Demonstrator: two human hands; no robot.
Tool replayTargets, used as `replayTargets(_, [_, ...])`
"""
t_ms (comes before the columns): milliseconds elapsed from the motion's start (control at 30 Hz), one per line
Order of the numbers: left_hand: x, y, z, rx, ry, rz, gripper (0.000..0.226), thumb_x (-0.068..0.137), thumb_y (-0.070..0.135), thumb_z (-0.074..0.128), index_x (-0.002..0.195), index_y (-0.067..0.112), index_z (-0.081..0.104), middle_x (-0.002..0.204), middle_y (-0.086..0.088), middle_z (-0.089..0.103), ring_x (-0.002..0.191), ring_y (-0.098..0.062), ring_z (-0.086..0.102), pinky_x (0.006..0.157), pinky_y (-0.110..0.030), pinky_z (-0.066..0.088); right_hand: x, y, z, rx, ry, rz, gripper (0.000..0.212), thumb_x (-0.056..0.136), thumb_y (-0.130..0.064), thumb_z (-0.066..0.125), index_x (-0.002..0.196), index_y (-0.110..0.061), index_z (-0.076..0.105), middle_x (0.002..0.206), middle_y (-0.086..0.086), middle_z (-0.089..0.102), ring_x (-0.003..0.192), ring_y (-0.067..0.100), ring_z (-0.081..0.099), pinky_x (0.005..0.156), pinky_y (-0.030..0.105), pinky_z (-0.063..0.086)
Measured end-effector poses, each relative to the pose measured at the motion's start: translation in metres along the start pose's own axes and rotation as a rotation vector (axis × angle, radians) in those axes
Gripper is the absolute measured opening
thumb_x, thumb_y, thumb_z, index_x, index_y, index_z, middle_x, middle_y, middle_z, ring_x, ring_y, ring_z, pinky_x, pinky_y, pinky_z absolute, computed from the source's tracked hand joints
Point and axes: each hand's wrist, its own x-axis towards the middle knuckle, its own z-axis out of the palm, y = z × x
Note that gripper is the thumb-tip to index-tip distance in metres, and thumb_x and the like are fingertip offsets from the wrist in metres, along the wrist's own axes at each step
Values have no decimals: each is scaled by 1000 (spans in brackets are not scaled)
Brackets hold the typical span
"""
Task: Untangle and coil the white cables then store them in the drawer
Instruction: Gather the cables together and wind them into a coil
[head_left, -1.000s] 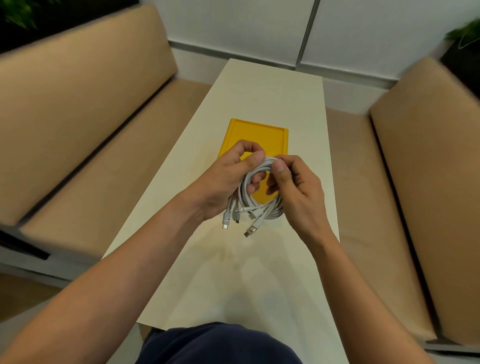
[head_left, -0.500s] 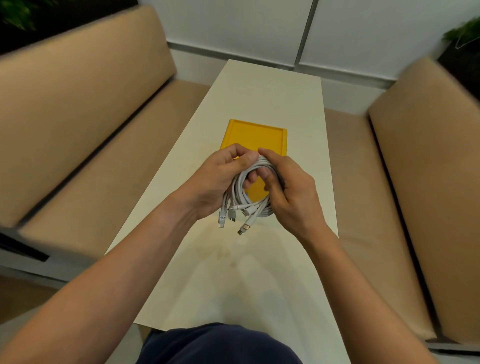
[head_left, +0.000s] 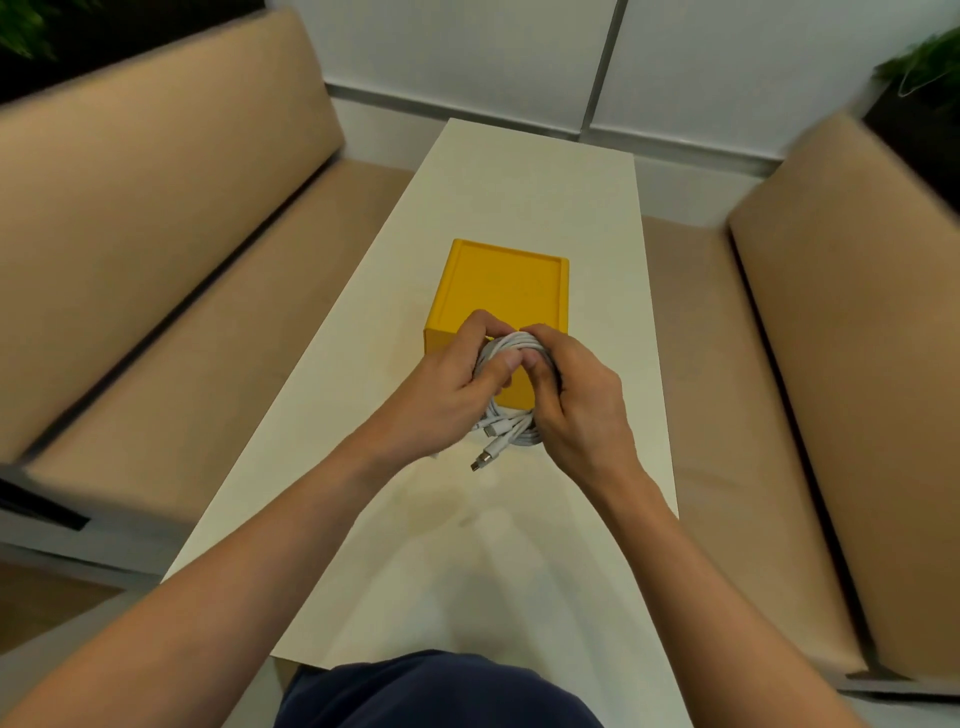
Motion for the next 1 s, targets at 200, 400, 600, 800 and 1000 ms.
replayTargets(200, [-6, -7, 5, 19, 19, -46, 16, 109, 34, 45, 119, 27, 55, 89, 4, 68, 78, -10, 64, 68, -33, 50, -3, 4, 3, -29, -81, 39, 23, 108, -27, 48, 120, -19, 66, 102, -3, 70, 87, 16, 61, 74, 36, 50])
replayTargets(400, [-1, -4, -7, 22, -15, -21, 11, 108, 31, 49, 112, 26, 58, 83, 6, 69, 68, -9, 58, 60, -30, 44, 3, 2, -11, 83, -274, 117, 37, 108, -41, 44, 143, -30, 52, 104, -19, 63, 94, 6, 60, 79, 20, 44])
replayTargets(600, [7, -2, -12, -9, -47, -43, 11, 107, 31, 51, 109, 23, 57, 83, 7, 70, 70, -11, 57, 63, -39, 44, 7, 1, -10, 521, -199, 248, 41, 105, -40, 48, 142, -26, 60, 94, -25, 63, 92, 1, 60, 80, 22, 48])
replayTargets(800, [9, 1, -6, -13, 13, -59, 15, 106, 33, 53, 112, 22, 61, 89, 6, 71, 75, -1, 60, 65, -20, 44, 1, -2, 9, 240, 14, 182, 26, 109, -24, 49, 126, -18, 68, 93, -15, 69, 76, -3, 60, 69, 10, 41])
replayTargets(1000, [11, -3, -18, -271, -49, -206, 29, 107, 37, 49, 114, 24, 75, 95, -5, 73, 85, -26, 61, 79, -47, 49, 6, 5, 11, 153, 56, 122, 22, 109, -20, 50, 119, -15, 69, 96, -11, 70, 74, -3, 57, 69, 13, 39])
